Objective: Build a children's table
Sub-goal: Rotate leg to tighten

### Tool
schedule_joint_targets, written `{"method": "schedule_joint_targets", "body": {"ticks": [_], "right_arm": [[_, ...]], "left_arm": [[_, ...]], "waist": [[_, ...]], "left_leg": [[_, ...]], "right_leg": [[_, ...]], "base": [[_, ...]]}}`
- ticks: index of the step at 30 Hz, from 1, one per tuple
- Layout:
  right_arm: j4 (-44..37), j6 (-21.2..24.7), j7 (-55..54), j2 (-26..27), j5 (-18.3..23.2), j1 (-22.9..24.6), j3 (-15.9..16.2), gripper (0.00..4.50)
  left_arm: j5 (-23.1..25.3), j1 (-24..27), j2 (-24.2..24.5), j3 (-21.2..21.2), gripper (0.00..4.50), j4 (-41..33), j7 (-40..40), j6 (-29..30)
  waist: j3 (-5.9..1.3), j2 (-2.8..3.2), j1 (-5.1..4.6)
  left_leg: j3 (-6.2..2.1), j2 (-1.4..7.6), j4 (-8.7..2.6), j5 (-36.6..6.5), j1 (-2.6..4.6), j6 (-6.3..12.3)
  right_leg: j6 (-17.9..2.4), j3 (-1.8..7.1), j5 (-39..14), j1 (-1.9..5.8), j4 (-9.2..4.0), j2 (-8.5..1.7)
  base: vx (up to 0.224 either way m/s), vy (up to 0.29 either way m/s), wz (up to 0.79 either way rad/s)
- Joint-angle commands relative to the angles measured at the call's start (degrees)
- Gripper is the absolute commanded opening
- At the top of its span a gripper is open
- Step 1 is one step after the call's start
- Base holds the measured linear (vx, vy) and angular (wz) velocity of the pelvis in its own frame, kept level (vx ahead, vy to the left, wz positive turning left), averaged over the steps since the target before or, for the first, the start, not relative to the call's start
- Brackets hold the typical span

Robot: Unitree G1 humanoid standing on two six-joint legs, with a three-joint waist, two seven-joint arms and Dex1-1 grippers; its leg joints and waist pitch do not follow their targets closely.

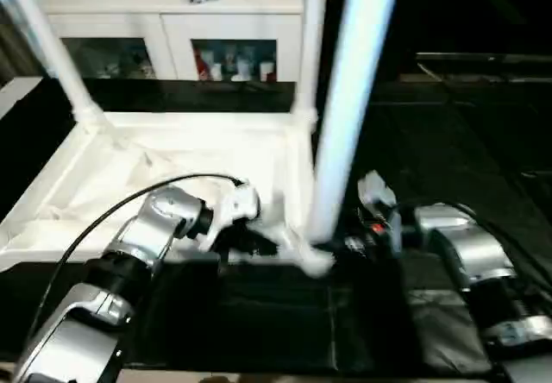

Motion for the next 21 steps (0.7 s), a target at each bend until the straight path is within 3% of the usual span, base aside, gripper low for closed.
{"method": "schedule_joint_targets", "body": {"ticks": [1,4,8,12,14,16,18,21], "right_arm": [[1.4,3.7,-7.5,4.6,-0.3,-1.6,0.7,1.97],[2.7,5.3,-14.4,7.6,-0.9,-3.1,-0.3,1.97],[6.2,6.6,-27.2,13.9,-3.4,-6.2,-1.9,1.97],[6.5,4.9,-28.6,15.6,-4.6,-6.3,-1.3,1.97],[6.3,4.8,-28.5,15.8,-4.1,-6.0,-1.5,2.64],[5.7,5.4,-28.0,16.2,-2.8,-5.7,-2.3,2.66],[5.3,5.5,-27.5,16.3,-2.8,-5.5,-2.2,3.0],[3.3,4.5,-24.5,14.9,-2.9,-3.9,-1.2,3.12]], "left_arm": [[-1.9,-2.2,-5.3,0.7,0.0,0.0,5.3,2.8],[-1.7,-3.8,-7.6,1.9,0.0,1.8,10.1,4.7],[-1.0,-7.5,-13.0,5.5,0.0,5.9,22.0,7.7],[-1.3,-8.0,-14.6,6.2,0.0,5.6,24.0,8.7],[-1.3,-7.5,-14.4,5.9,0.0,4.8,23.3,8.5],[-1.0,-6.6,-13.9,5.3,0.0,3.8,22.3,8.3],[-0.8,-6.3,-13.7,5.1,0.0,3.6,21.9,8.2],[-0.4,-4.8,-11.6,4.4,0.0,1.8,18.8,7.5]], "waist": [[-3.15,-0.68,-0.49],[-3.15,-0.81,-1.83],[-3.42,-0.63,-3.49],[-3.64,-0.68,-3.54],[-3.73,-0.68,-3.41],[-3.9,-0.6,-3.26],[-4.02,-0.52,-3.16],[-4.14,-0.47,-2.82]], "left_leg": [[-0.1,0.15,-4.31,-19.7,0.56,-0.19],[-0.58,-0.11,-4.44,-21.4,-0.04,-0.08],[-0.91,-0.3,-4.48,-20.7,-0.47,-0.14],[-0.6,-0.28,-4.34,-19.1,-0.39,1.75],[-0.44,-0.11,-4.37,-18.0,-0.43,2.41],[-0.3,0.07,-4.34,-16.2,-0.55,3.01],[-0.26,0.12,-4.29,-14.5,-0.62,3.19],[-0.08,0.15,-4.13,-12.2,-0.58,3.85]], "right_leg": [[-6.6,1.44,-33.9,2.35,-5.81,-1.86],[-4.6,0.69,-35.7,2.78,-6.33,-1.78],[-5.4,0.31,-32.7,3.04,-6.3,-1.64],[-7.4,0.78,-28.2,2.79,-6.18,-1.59],[-8.9,1.04,-25.0,2.85,-5.79,-1.57],[-10.9,1.31,-20.5,3.14,-5.16,-1.63],[-11.8,1.35,-17.7,3.32,-4.8,-1.6],[-13.0,1.5,-14.1,3.57,-4.44,-1.68]], "base": [[0.0,0.0,0.0],[0.0,0.0,0.0],[0.0,0.0,0.0],[0.0,0.0,0.0],[0.0,0.0,0.0],[0.0,0.0,0.0],[0.0,0.0,0.0],[0.0,0.0,0.0]]}}
